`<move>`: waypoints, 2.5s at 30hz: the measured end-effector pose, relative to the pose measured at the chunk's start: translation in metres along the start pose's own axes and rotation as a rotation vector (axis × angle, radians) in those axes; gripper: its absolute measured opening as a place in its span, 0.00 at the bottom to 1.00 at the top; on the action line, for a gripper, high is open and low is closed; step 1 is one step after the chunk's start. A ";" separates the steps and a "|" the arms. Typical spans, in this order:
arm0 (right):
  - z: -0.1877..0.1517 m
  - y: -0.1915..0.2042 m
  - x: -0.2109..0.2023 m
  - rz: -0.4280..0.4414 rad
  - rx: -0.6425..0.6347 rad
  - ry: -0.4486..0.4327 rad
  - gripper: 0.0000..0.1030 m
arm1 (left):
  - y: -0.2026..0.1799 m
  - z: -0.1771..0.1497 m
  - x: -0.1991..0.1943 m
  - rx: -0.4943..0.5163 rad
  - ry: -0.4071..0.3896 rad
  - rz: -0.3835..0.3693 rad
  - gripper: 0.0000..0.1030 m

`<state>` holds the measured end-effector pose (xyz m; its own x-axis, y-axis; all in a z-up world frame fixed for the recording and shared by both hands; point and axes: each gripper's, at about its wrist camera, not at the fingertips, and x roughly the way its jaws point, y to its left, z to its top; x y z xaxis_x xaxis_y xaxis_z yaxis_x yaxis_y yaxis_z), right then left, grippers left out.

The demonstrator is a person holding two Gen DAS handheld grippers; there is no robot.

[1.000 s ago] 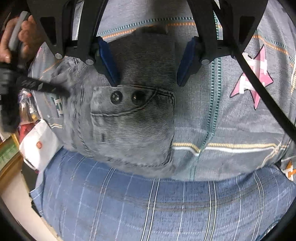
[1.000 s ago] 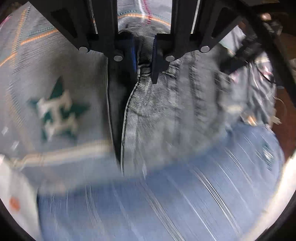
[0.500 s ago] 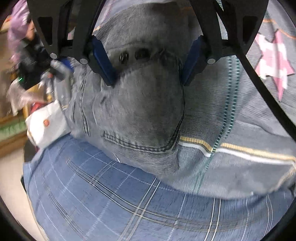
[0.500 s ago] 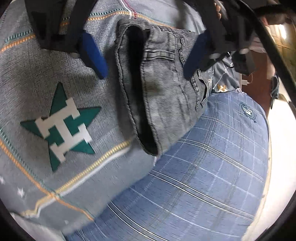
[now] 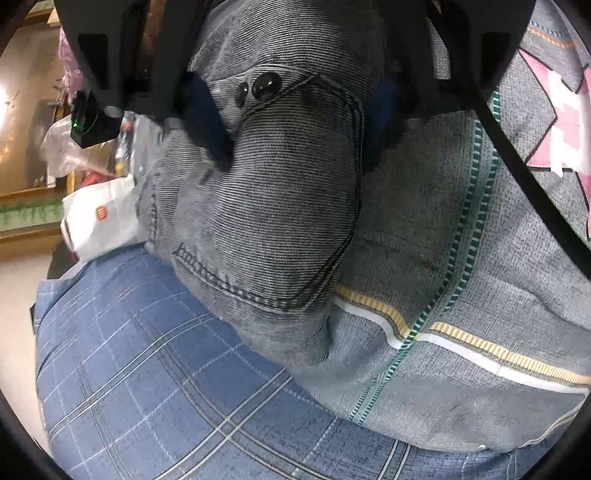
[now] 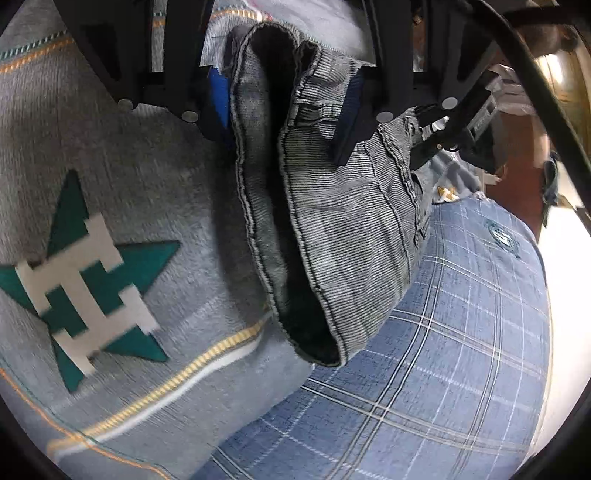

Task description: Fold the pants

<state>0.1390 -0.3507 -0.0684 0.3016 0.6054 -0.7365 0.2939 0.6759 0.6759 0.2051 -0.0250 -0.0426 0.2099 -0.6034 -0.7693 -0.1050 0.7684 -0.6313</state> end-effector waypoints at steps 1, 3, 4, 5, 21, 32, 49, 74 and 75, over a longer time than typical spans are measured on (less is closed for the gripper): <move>-0.001 0.005 0.002 -0.007 -0.018 0.000 0.32 | -0.003 -0.002 -0.002 0.015 -0.003 -0.001 0.41; -0.001 0.011 -0.007 -0.030 -0.057 -0.016 0.27 | -0.010 -0.007 -0.013 0.040 -0.028 -0.020 0.30; -0.003 0.020 -0.009 -0.036 -0.088 -0.034 0.24 | -0.014 -0.011 -0.022 0.055 -0.047 -0.028 0.29; -0.005 0.032 -0.014 -0.022 -0.129 -0.052 0.24 | -0.018 -0.014 -0.030 0.071 -0.066 -0.025 0.28; -0.083 0.128 0.011 0.069 -0.423 0.008 0.22 | 0.070 -0.069 -0.124 -0.004 -0.228 -0.056 0.26; -0.092 0.110 0.063 -0.077 -0.409 0.063 0.27 | 0.110 -0.070 -0.091 -0.056 -0.209 -0.027 0.37; -0.105 0.099 0.056 -0.078 -0.391 -0.016 0.47 | 0.112 -0.066 -0.092 -0.095 -0.203 -0.028 0.47; -0.143 0.106 0.044 -0.169 -0.473 -0.061 0.37 | 0.076 -0.107 -0.092 0.134 -0.291 0.107 0.33; -0.144 0.107 0.042 -0.171 -0.477 -0.065 0.33 | 0.072 -0.108 -0.094 0.149 -0.298 0.105 0.30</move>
<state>0.0522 -0.1920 -0.0310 0.3457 0.4521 -0.8222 -0.0984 0.8889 0.4474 0.0732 0.0638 -0.0264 0.4820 -0.4477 -0.7531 -0.0024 0.8589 -0.5121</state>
